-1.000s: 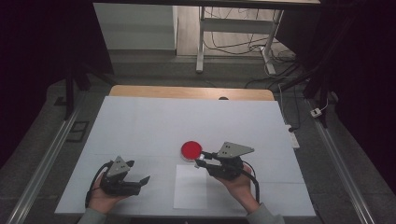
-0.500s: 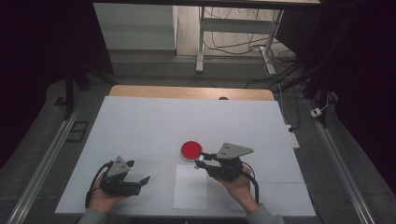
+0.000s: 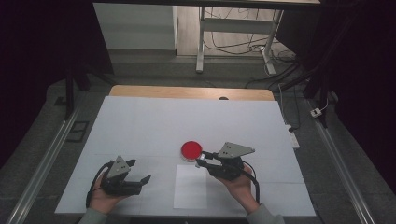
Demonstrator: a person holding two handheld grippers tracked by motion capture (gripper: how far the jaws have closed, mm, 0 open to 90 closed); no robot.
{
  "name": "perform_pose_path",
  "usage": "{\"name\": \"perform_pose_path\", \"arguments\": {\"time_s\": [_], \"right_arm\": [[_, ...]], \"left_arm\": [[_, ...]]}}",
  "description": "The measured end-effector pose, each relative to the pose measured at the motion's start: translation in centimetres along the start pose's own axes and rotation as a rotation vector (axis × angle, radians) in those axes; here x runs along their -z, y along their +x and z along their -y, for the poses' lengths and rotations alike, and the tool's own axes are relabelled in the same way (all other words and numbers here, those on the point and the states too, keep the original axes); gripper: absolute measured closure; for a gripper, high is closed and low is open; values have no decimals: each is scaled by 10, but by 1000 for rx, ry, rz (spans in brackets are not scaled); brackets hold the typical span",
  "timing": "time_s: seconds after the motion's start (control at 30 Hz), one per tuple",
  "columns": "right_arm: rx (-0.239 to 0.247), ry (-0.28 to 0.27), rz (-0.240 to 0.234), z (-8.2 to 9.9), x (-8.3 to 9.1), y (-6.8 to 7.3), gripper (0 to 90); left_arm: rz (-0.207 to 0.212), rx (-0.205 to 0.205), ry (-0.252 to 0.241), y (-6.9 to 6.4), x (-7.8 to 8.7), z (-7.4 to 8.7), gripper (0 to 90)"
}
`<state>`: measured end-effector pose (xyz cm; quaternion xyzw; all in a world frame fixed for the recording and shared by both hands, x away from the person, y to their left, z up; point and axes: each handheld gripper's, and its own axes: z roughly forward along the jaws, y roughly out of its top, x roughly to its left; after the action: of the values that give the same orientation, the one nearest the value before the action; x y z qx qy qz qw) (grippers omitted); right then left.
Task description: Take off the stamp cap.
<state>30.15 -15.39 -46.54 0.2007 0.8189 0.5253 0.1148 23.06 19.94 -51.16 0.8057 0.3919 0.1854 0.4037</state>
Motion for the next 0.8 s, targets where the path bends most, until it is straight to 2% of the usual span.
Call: {"name": "perform_pose_path", "arguments": {"time_s": [0.2,0.8], "right_arm": [[-10,-10,3,0,1,-1,660],[-15,-3,-6,-1,0,-1,659]], "left_arm": [[-4,-35,-6,-7,-1,-7,200],[22,-85,-23,-23,-12,-27,205]]}}
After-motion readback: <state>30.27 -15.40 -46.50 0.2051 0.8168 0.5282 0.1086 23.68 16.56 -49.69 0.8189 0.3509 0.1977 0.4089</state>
